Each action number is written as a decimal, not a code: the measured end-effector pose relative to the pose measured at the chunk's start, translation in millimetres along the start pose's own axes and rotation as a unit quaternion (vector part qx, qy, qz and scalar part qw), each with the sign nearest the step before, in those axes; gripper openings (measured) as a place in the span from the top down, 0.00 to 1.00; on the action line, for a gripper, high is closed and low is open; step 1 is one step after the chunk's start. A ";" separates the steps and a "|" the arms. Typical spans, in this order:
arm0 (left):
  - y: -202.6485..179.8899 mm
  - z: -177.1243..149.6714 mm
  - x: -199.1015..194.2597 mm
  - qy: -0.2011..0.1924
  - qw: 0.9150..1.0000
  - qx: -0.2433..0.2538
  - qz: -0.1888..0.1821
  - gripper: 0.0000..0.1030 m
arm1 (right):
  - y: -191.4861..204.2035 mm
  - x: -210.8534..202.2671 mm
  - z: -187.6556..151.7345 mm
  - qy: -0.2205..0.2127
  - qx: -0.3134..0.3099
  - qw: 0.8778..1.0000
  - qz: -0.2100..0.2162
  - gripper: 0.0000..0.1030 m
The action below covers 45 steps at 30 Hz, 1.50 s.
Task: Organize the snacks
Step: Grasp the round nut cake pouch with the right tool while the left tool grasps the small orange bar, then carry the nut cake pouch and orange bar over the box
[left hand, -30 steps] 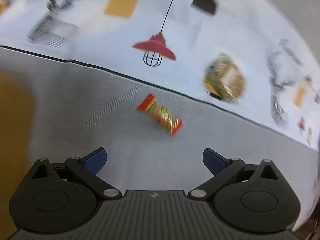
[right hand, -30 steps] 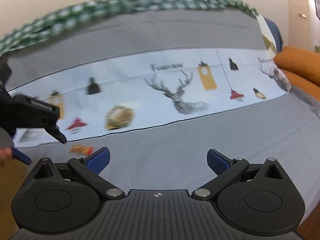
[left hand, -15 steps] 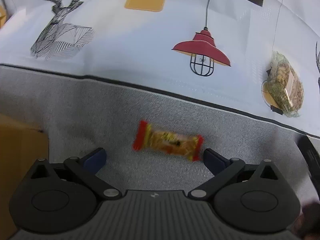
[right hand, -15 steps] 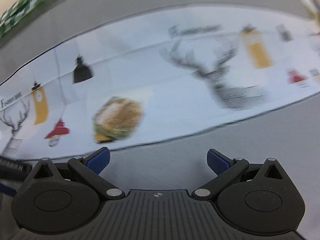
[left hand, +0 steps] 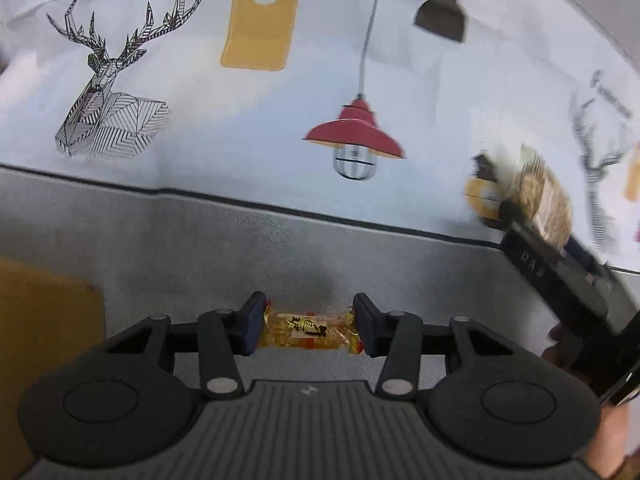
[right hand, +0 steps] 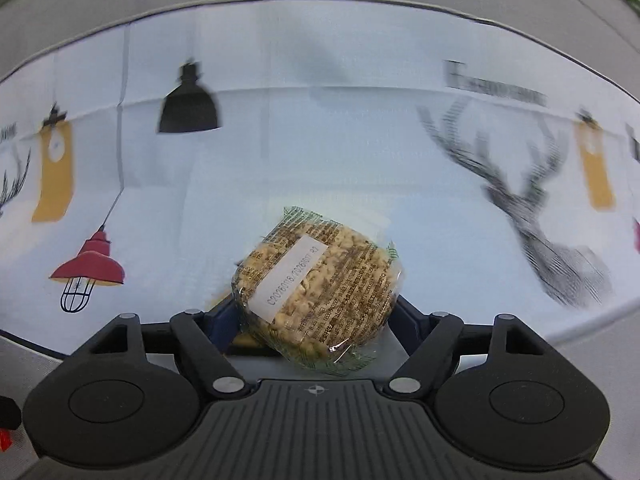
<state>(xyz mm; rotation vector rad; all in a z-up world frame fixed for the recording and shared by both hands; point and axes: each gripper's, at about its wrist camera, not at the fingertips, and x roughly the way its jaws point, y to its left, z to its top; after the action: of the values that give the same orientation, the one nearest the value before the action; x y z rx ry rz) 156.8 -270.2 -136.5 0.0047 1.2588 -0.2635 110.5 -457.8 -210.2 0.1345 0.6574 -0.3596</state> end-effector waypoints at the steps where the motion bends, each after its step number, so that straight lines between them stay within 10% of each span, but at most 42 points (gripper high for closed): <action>1: -1.2 -5.0 -10.1 -0.004 1.000 0.003 -0.007 0.49 | -3.3 -8.3 -1.4 -0.003 0.005 1.000 0.000 0.24; 12: 12.3 -115.1 -159.3 -0.077 0.992 0.101 -0.028 0.49 | -24.9 -210.9 -27.5 -0.055 0.071 0.996 0.001 0.24; 25: 128.0 -268.5 -318.0 -0.133 0.985 0.111 -0.015 0.49 | 55.5 -456.6 -107.0 -0.053 0.078 0.992 0.082 0.24; 34: 222.5 -357.9 -356.3 -0.137 0.989 0.051 0.008 0.49 | 133.0 -548.1 -158.5 -0.032 0.006 0.987 0.157 0.24; 45: 256.2 -370.0 -375.3 -0.160 0.987 0.019 -0.002 0.49 | 177.9 -581.9 -156.9 -0.046 -0.068 0.979 0.185 0.24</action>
<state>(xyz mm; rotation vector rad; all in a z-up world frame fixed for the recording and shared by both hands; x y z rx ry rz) -244.9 105.7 65.2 -0.0076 0.9342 -0.2805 -340.2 -90.5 28.2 0.1058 0.5503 0.0379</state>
